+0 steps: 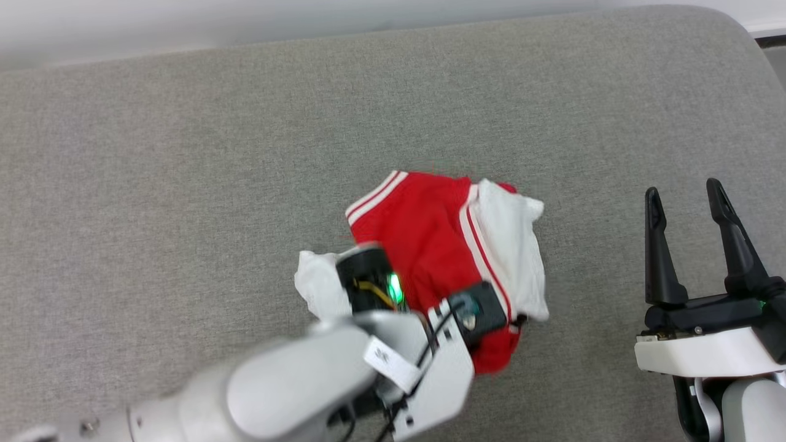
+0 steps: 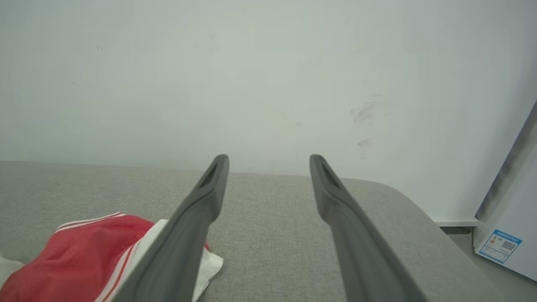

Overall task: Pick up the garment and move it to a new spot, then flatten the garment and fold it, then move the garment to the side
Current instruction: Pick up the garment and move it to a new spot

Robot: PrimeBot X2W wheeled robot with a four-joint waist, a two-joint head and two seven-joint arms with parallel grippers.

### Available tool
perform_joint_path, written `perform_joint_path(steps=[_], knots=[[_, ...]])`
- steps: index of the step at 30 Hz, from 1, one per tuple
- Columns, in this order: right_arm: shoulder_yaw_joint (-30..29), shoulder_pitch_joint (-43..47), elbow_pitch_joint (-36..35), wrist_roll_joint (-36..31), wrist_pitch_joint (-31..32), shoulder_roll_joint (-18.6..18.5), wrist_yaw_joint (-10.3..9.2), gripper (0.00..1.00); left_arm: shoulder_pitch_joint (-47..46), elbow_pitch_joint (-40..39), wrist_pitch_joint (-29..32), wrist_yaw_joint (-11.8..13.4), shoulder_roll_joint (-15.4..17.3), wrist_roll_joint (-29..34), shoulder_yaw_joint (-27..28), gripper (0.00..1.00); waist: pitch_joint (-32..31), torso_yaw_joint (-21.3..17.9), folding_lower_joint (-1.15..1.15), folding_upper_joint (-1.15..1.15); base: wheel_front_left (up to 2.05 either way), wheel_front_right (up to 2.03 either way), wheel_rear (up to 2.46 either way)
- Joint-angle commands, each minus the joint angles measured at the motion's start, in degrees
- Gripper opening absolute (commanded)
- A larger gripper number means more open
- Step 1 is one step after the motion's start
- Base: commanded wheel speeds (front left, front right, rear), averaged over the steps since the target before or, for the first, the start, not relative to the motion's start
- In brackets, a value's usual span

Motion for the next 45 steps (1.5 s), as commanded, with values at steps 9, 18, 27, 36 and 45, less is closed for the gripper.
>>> perform_joint_path(steps=[9,18,27,36,45], knots=[[-0.26,-0.77,0.59,-0.64,-0.14,0.20,-0.06,1.00,6.56,1.19,1.04,-0.04,-2.73,2.70,0.16,0.45,0.29,1.19,0.00,0.00,0.00,0.00,0.00],[-0.94,1.85,2.28,-1.39,-0.14,0.19,-0.06,1.00,3.83,5.51,-18.73,-0.04,-5.84,2.06,1.00,1.00,-4.30,4.13,0.00,0.00,0.00,0.00,0.00],[-0.92,4.67,2.82,-1.63,-0.14,0.20,-0.06,1.00,7.82,8.56,-34.66,8.77,-4.77,4.19,8.54,1.00,-8.62,7.31,0.00,0.00,0.00,0.00,0.00],[-0.47,6.47,3.47,-1.12,-0.14,0.20,-0.06,1.00,15.18,9.67,-43.34,22.06,0.01,5.09,17.91,1.00,-11.39,9.93,0.00,0.00,0.00,0.00,0.00],[-0.29,7.55,3.78,-0.53,-0.14,0.20,-0.06,1.00,27.98,0.72,-44.10,31.32,2.27,12.13,34.54,1.00,-13.00,11.64,0.00,0.00,0.00,0.00,0.00]])
